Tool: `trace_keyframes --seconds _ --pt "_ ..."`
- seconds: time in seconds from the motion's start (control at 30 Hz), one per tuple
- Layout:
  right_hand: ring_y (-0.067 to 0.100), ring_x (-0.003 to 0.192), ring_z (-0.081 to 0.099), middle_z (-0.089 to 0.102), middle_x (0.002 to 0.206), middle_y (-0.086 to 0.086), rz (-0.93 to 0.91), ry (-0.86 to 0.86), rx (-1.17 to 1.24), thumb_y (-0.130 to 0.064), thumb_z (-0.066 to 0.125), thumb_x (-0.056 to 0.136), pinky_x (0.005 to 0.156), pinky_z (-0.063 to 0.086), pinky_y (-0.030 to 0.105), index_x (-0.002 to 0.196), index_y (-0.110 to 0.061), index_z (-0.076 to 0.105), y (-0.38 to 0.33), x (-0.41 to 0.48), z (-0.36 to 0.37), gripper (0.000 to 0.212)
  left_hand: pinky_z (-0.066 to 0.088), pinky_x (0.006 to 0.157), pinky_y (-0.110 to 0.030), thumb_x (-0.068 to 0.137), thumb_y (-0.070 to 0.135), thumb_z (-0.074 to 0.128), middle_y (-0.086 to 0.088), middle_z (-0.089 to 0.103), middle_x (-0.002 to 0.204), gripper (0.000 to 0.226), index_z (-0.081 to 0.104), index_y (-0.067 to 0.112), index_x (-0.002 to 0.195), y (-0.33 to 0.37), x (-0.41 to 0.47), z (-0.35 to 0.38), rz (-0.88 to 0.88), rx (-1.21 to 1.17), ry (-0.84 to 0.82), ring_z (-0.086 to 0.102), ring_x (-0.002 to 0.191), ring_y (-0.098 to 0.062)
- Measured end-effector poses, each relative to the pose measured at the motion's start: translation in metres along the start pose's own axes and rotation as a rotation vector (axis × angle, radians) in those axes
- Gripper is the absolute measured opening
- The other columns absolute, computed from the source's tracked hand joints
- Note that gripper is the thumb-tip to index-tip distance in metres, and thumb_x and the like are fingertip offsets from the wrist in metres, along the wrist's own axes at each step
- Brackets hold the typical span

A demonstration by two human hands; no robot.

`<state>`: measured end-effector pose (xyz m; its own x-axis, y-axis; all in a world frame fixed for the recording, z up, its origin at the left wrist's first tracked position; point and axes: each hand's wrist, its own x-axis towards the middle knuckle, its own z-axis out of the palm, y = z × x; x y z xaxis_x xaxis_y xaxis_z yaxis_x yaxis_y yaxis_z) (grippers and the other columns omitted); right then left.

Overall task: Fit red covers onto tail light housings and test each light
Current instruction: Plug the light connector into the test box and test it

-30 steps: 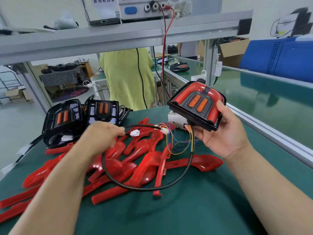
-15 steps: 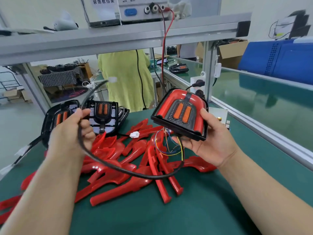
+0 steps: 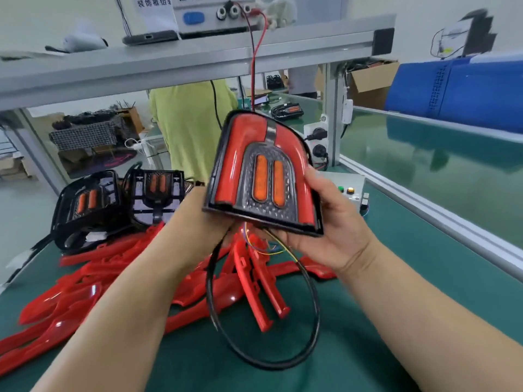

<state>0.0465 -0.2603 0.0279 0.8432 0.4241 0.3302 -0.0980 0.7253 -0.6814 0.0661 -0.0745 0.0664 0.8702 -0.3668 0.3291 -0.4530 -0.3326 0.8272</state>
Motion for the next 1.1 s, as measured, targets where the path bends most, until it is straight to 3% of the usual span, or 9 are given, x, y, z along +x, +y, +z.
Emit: trace_keyframes --seconds 0.1,0.2,0.3,0.4,0.6,0.73,0.83,0.97,1.1 --pt "0.03 0.108 0.06 0.072 0.112 0.011 -0.099 0.18 -0.135 -0.039 0.056 0.088 0.102 0.044 0.044 0.124 -0.012 0.067 -0.019 0.0 0.007 0.046 0.03 0.041 -0.017 0.082 0.018 0.066 -0.004 0.048 0.054 0.021 0.059 0.004 0.067 0.008 0.005 0.008 -0.034 -0.055 -0.087 0.038 0.043 -0.011" --pt "0.023 0.096 0.071 0.075 0.105 0.01 -0.167 0.301 -0.21 -0.035 0.056 0.088 0.089 0.057 0.039 0.11 -0.013 0.073 -0.04 -0.003 0.017 0.036 0.04 0.046 -0.018 0.077 0.005 0.074 -0.007 0.061 0.069 0.01 0.071 0.008 0.086 0.024 0.012 0.015 -0.144 -0.279 -0.198 0.047 0.052 -0.01" --pt "0.021 0.083 0.074 0.076 0.097 0.009 -0.296 0.519 -0.303 -0.029 0.052 0.098 0.073 0.062 0.036 0.109 -0.012 0.069 -0.074 -0.012 0.021 0.026 0.05 0.054 -0.021 0.064 -0.003 0.072 -0.002 0.067 0.077 0.05 0.067 0.017 0.109 0.032 0.017 0.02 -0.29 -0.553 -0.334 0.055 0.057 -0.008" --pt "0.022 0.087 0.072 0.077 0.097 0.007 -0.415 0.706 -0.384 -0.029 0.052 0.101 0.085 0.057 0.042 0.106 -0.013 0.065 -0.113 -0.036 0.016 0.021 0.054 0.061 -0.028 0.07 0.005 0.07 -0.001 0.067 0.082 0.056 0.059 0.013 0.124 0.042 0.02 0.033 -0.334 -0.742 -0.314 0.061 0.063 -0.009" --pt "0.023 0.095 0.074 0.076 0.108 0.008 -0.432 0.89 -0.5 -0.029 0.052 0.101 0.069 0.062 0.038 0.12 -0.012 0.061 -0.163 -0.125 -0.003 0.027 0.05 0.08 -0.043 0.072 0.021 0.059 -0.006 0.065 0.095 0.034 0.06 0.009 0.103 0.077 0.026 0.098 -0.458 -1.009 -0.33 0.066 0.088 -0.016" --pt "0.029 0.099 0.073 0.073 0.116 0.011 -0.456 1.005 -0.595 -0.02 0.049 0.102 0.064 0.06 0.043 0.133 -0.015 0.052 -0.189 -0.197 -0.008 0.032 0.048 0.088 -0.046 0.084 0.024 0.058 -0.009 0.059 0.104 0.031 0.055 0.011 0.113 0.111 0.02 0.161 -0.5 -0.988 -0.48 0.064 0.093 -0.02" --pt "0.028 0.097 0.074 0.074 0.114 0.01 -0.556 1.12 -0.59 -0.017 0.048 0.102 0.065 0.061 0.047 0.133 -0.017 0.051 -0.204 -0.249 -0.009 0.031 0.044 0.1 -0.047 0.096 0.028 0.054 -0.006 0.057 0.097 0.019 0.055 0.01 0.099 0.137 0.009 0.209 -0.529 -0.932 -0.626 0.059 0.097 -0.02" --pt "0.021 0.087 0.076 0.075 0.107 0.004 -0.677 1.328 -0.622 -0.018 0.046 0.103 0.064 0.062 0.046 0.131 -0.024 0.051 -0.221 -0.305 -0.009 0.03 0.044 0.076 -0.036 0.099 0.029 0.052 -0.006 0.049 0.096 0.024 0.05 0.016 0.08 0.169 -0.007 0.261 -0.532 -0.848 -0.758 0.055 0.095 -0.019" --pt "0.019 0.079 0.076 0.072 0.107 0.008 -0.713 1.479 -0.656 -0.02 0.047 0.102 0.055 0.059 0.037 0.12 -0.028 0.053 -0.231 -0.347 -0.009 0.021 0.045 0.071 -0.031 0.101 0.026 0.051 -0.001 0.056 0.075 0.028 0.05 0.017 0.075 0.194 -0.02 0.3 -0.526 -0.844 -0.815 0.057 0.08 -0.015"
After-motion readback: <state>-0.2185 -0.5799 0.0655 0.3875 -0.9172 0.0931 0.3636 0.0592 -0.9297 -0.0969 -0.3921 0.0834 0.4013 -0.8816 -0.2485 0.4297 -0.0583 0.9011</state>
